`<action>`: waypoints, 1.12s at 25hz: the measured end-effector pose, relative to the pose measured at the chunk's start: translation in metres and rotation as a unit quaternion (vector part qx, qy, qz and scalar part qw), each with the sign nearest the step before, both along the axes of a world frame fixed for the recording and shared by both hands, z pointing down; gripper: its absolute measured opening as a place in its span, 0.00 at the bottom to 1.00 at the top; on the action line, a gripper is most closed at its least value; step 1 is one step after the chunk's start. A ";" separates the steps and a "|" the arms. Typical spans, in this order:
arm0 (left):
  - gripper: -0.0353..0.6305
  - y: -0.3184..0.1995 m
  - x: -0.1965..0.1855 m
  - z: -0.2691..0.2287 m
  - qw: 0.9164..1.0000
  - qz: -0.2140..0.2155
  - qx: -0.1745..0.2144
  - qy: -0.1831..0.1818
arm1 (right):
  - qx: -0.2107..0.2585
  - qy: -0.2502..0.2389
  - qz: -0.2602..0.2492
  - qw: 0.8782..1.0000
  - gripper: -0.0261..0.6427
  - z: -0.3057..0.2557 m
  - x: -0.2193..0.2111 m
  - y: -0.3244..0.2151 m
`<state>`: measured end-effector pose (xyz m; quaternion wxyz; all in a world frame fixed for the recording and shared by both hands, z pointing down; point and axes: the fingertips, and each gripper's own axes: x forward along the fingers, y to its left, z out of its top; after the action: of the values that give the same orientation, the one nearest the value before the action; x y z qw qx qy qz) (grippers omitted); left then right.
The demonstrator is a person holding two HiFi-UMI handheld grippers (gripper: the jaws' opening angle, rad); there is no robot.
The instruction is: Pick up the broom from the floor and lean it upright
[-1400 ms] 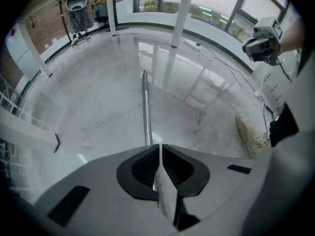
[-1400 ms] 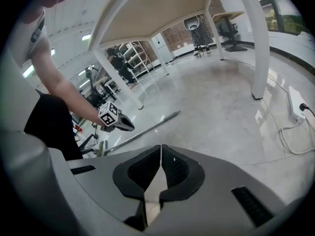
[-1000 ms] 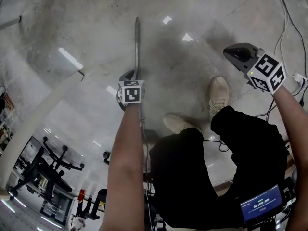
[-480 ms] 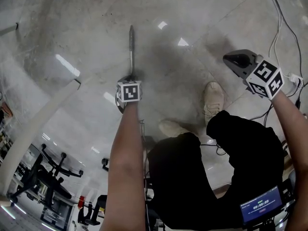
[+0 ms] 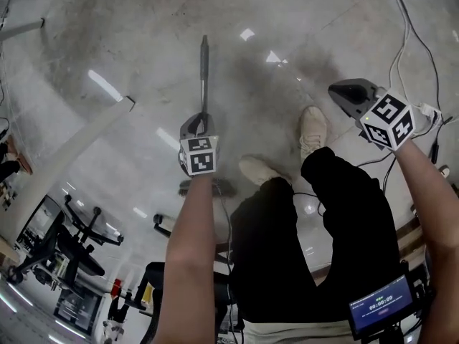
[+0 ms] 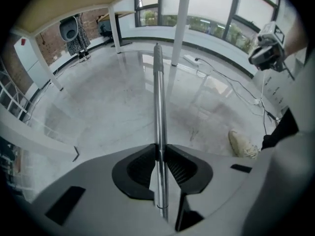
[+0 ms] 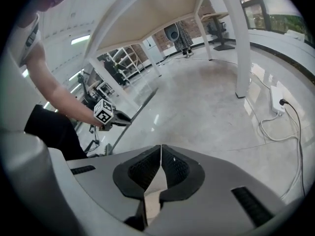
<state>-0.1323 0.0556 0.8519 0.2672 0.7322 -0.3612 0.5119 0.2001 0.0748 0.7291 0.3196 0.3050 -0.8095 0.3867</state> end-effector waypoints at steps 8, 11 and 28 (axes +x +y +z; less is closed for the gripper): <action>0.17 0.035 -0.025 -0.112 0.999 -0.018 0.047 0.001 | -0.002 -0.016 -0.048 0.999 0.07 -0.087 -0.044 0.017; 0.17 0.042 -0.041 -0.152 0.997 -0.048 0.064 -0.006 | -0.001 -0.016 -0.058 0.998 0.07 -0.115 -0.050 0.021; 0.17 0.072 -0.082 -0.303 0.972 -0.198 0.123 0.043 | 0.000 -0.063 -0.116 0.991 0.07 -0.238 -0.144 0.034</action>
<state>-0.2139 0.1273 0.5491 0.2858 0.6947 -0.5474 0.3689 0.0557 0.1087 0.4909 0.3107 0.1843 -0.8579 0.3653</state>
